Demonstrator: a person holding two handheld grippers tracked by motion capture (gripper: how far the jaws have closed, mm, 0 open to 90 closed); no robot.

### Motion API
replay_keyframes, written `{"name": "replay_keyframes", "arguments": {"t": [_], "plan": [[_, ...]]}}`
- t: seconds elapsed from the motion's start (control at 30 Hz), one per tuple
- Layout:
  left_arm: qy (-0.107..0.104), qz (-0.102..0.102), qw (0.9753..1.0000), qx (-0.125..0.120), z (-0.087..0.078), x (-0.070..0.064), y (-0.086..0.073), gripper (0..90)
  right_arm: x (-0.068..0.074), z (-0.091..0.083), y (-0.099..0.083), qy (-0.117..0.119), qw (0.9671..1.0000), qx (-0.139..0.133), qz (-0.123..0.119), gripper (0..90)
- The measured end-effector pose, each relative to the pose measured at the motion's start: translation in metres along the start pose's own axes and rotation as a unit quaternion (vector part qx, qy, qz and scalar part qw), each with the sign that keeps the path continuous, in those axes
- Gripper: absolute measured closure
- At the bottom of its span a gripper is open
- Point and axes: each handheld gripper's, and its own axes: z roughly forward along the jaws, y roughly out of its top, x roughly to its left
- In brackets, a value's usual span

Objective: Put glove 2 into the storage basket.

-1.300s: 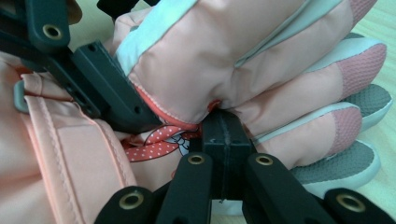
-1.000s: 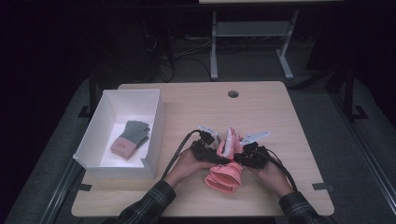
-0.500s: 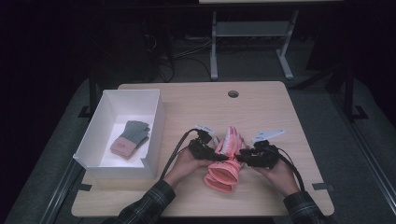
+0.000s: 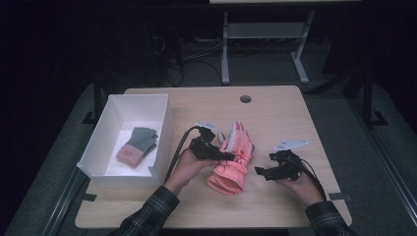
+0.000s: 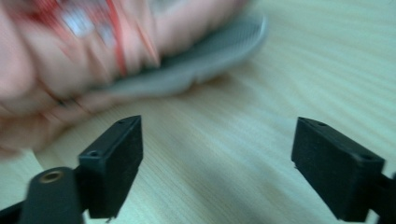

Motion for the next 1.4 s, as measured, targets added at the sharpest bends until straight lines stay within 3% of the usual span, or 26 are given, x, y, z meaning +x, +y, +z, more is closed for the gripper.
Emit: {"name": "replay_keyframes", "arguments": {"t": [0.13,0.23,0.33,0.47,0.5,0.73,0.83,0.9,0.93,0.97,1.0,1.1,1.13,1.2,1.4], "plan": [[0.017,0.013,0.9997,-0.008,-0.026,-0.016,0.019,62.1,0.003,0.013,-0.003,-0.033,0.9992,0.023,-0.002,13.5],[0.023,0.016,0.9995,-0.012,-0.035,-0.02,0.025,62.1,0.004,0.016,-0.004,-0.038,0.9989,0.028,-0.004,13.5],[0.031,0.022,0.9991,-0.017,-0.055,-0.025,0.034,62.1,0.008,0.024,-0.006,-0.053,0.9977,0.038,-0.018,13.0],[0.043,0.025,0.9985,-0.022,-0.084,-0.028,0.044,62.0,0.008,0.027,-0.007,-0.061,0.9974,0.031,-0.021,8.4],[0.043,0.025,0.9985,-0.022,-0.084,-0.028,0.044,61.9,0.008,0.027,-0.007,-0.061,0.9974,0.031,-0.021,8.4],[0.07,0.024,0.9967,-0.032,-0.128,-0.028,0.053,61.8,0.007,0.03,-0.009,-0.061,0.9978,0.022,-0.017,2.1],[0.086,0.02,0.9951,-0.043,-0.146,-0.028,0.055,61.8,0.007,0.03,-0.016,-0.055,0.9983,-0.007,-0.02,2.3],[0.094,0.019,0.9942,-0.047,-0.16,-0.027,0.055,61.8,0.006,0.03,-0.017,-0.054,0.9982,-0.007,-0.023,2.3],[0.104,0.019,0.9929,-0.054,-0.175,-0.026,0.054,61.8,0.006,0.03,-0.017,-0.054,0.9982,-0.007,-0.023,2.3],[0.104,0.019,0.9929,-0.054,-0.175,-0.026,0.054,61.8,0.006,0.03,-0.017,-0.054,0.9982,-0.007,-0.023,2.3],[0.11,0.018,0.9921,-0.057,-0.188,-0.024,0.053,61.7,0.006,0.03,-0.017,-0.054,0.9982,-0.007,-0.023,2.3],[0.121,0.015,0.9907,-0.062,-0.201,-0.021,0.051,61.7,0.006,0.03,-0.017,-0.055,0.9982,-0.007,-0.024,2.3],[0.13,0.007,0.9889,-0.071,-0.217,-0.017,0.047,61.7,0.006,0.03,-0.017,-0.055,0.9982,-0.007,-0.024,2.2],[0.133,0.004,0.9884,-0.073,-0.223,-0.014,0.044,61.6,0.006,0.03,-0.017,-0.055,0.9982,-0.007,-0.024,2.2],[0.16,-0.019,0.9837,-0.079,-0.256,0.005,0.025,61.6,0.006,0.03,-0.017,-0.055,0.9982,-0.007,-0.023,2.2]]}}
